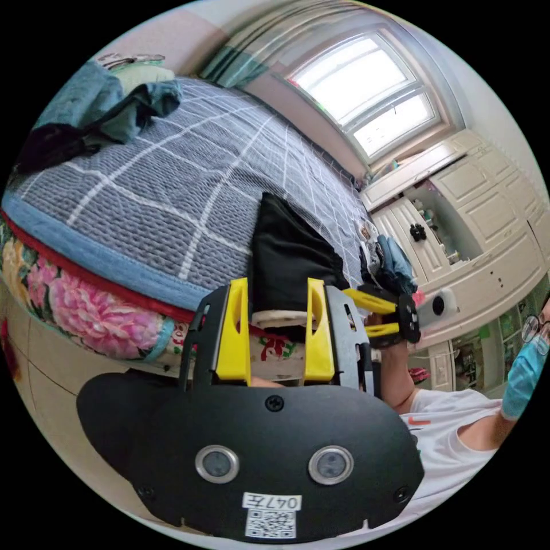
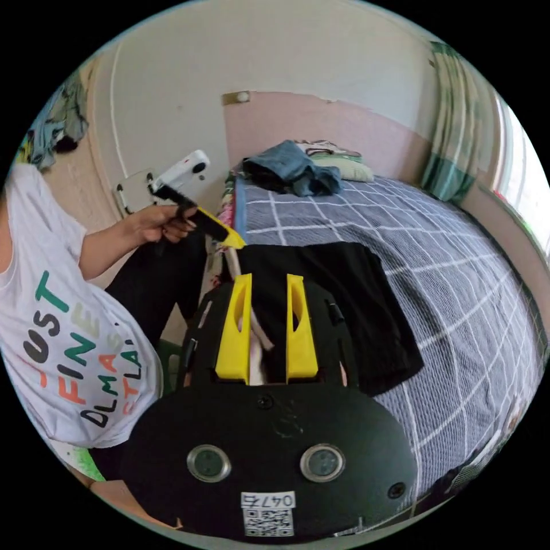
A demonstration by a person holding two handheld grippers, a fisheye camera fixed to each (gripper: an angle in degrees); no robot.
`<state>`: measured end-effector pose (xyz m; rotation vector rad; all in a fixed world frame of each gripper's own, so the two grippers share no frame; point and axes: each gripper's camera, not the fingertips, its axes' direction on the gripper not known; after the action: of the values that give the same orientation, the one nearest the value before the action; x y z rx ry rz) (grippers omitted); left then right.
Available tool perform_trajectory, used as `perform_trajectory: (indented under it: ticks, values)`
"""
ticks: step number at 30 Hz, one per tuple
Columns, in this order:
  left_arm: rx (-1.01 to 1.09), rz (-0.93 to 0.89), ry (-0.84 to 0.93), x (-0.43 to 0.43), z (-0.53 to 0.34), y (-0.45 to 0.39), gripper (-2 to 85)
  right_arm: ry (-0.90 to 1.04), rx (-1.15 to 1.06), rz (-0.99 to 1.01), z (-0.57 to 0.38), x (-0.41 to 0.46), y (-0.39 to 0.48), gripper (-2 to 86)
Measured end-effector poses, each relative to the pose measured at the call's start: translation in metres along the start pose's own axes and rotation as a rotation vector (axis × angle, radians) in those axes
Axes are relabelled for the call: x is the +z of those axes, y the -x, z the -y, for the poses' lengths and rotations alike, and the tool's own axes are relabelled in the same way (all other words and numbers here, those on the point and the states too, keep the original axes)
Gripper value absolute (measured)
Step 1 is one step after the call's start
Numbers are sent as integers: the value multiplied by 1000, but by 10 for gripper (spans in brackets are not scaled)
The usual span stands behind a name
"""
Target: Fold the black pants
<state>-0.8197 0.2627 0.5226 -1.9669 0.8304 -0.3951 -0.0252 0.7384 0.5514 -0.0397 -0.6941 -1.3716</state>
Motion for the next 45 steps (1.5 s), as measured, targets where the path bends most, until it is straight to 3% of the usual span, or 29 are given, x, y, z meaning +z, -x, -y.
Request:
perform_trajectory:
  ticks: [5, 8, 10, 18, 22, 27, 31, 33, 36, 42, 45]
  values:
    - [11, 90, -72, -32, 12, 9, 150, 140, -149, -77, 50, 54, 54, 91]
    - [16, 93, -67, -32, 13, 13, 168, 236, -192, -214, 56, 83, 68, 38]
    - [1, 68, -48, -26, 14, 19, 172, 206, -181, -270, 49, 81, 71, 12]
    - [-76, -166, 48, 24, 35, 27, 163, 43, 69, -162, 31, 24, 38, 7]
    - [-119, -231, 68, 49, 47, 19, 119, 10, 4, -118, 15, 18, 46, 35]
    - [-97, -87, 91, 71, 53, 4, 51, 64, -40, -192, -11, -8, 64, 41]
    - [-20, -10, 83, 78, 57, -14, 37, 36, 149, -503, -66, -63, 25, 82]
    - [16, 37, 75, 82, 58, -28, 35, 67, 284, -552, -93, -76, -15, 130]
    - [91, 132, 59, 89, 60, -58, 33, 49, 475, -488, -130, -81, -77, 182]
    - [223, 245, 50, 104, 66, -113, 31, 167, 602, -401, -179, -49, -146, 244]
    - [258, 250, 53, 114, 71, -135, 28, 149, 740, -298, -208, -54, -168, 224]
